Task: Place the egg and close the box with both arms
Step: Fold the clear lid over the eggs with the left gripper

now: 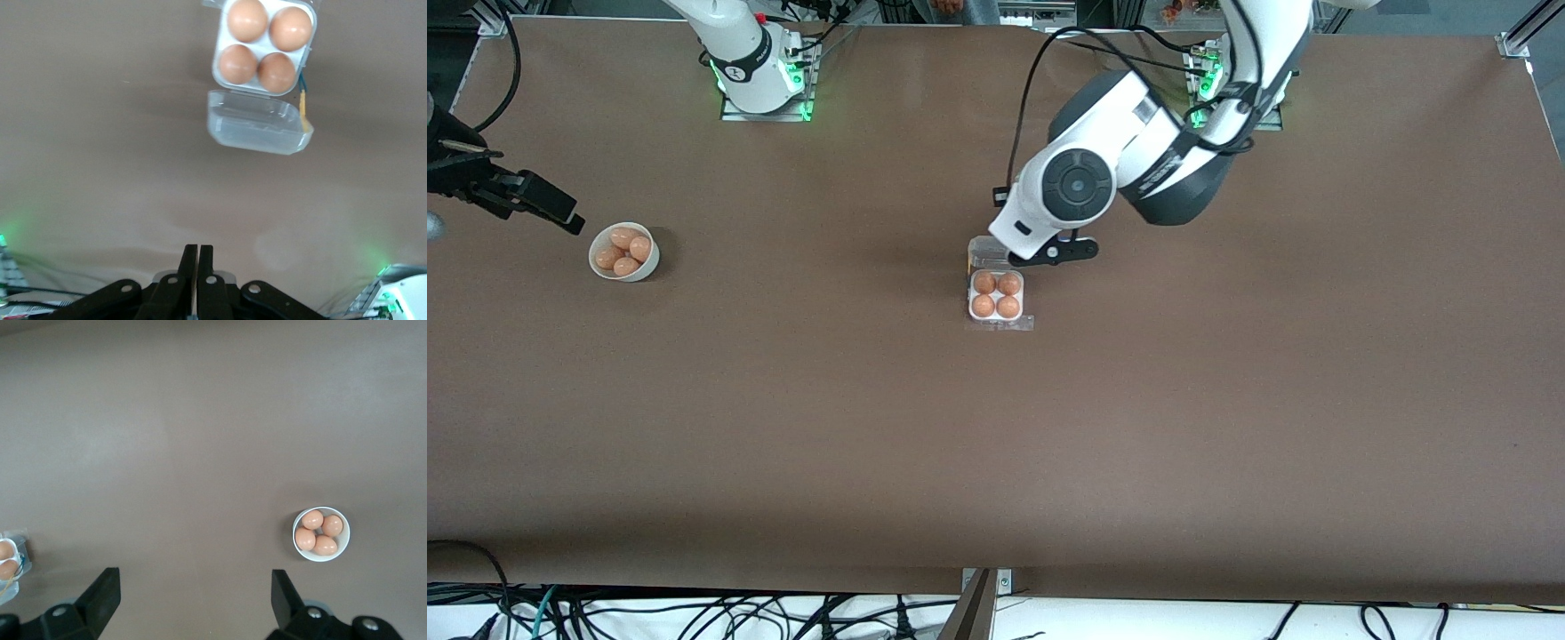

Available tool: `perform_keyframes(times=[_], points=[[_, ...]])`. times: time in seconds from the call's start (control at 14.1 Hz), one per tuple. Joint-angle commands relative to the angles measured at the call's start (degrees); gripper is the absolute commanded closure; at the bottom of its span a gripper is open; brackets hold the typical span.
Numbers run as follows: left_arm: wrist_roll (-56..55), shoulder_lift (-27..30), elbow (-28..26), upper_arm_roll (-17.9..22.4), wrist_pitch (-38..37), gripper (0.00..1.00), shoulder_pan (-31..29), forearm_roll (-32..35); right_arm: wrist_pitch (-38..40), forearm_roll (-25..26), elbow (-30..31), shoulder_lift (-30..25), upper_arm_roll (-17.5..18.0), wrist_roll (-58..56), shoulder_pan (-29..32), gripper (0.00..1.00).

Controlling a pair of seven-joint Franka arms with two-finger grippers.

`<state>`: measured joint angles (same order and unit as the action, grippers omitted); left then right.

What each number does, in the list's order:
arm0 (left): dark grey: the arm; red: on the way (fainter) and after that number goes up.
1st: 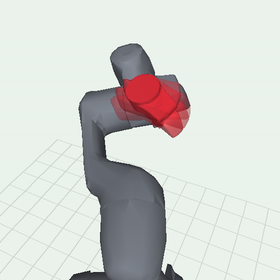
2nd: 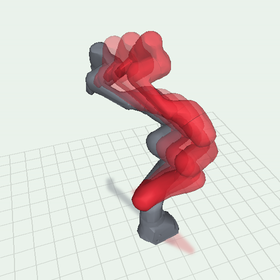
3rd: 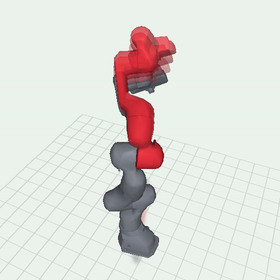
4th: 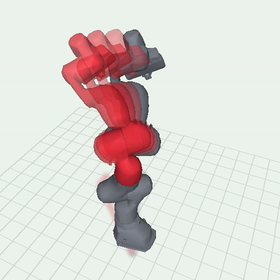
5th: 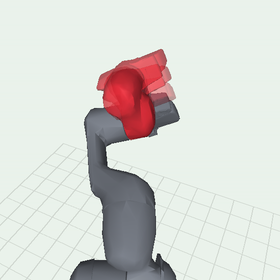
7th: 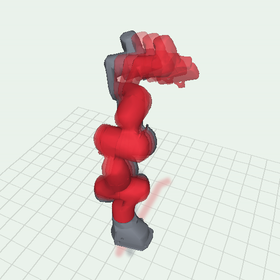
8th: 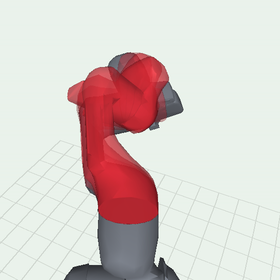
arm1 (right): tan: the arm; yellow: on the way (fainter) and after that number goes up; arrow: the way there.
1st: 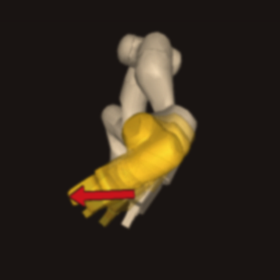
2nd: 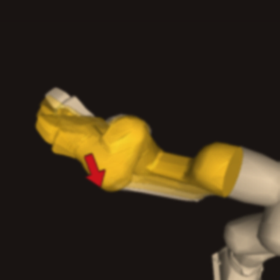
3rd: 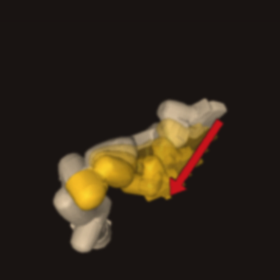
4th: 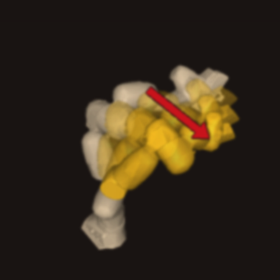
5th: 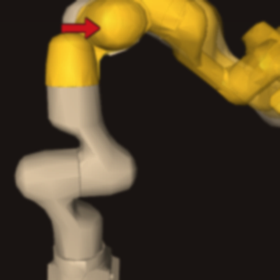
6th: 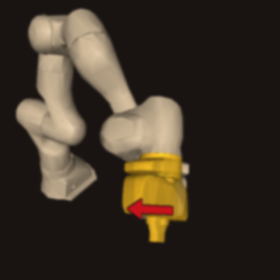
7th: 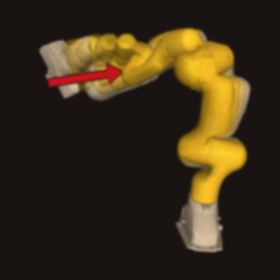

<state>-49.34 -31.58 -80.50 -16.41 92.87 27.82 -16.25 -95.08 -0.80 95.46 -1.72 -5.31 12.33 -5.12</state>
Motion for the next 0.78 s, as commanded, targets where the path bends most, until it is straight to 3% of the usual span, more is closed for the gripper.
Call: perform_keyframes(times=[0.0,0.5,0.71], points=[[-2.4,-5.0,2.6,0.7,1.3,0.93,3.5,-1.7,0.9,1.1,-0.6,0.2,0.8,-0.6,0.3,0.0],[-3.1,-10.2,2.5,0.7,1.9,0.93,5.0,-1.7,0.7,1.2,-0.6,1.0,0.7,-0.6,0.0,0.0],[-3.1,-10.3,2.5,1.1,5.6,0.93,4.9,-1.5,0.6,1.2,-0.6,1.1,0.7,-0.5,0.0,0.0]])
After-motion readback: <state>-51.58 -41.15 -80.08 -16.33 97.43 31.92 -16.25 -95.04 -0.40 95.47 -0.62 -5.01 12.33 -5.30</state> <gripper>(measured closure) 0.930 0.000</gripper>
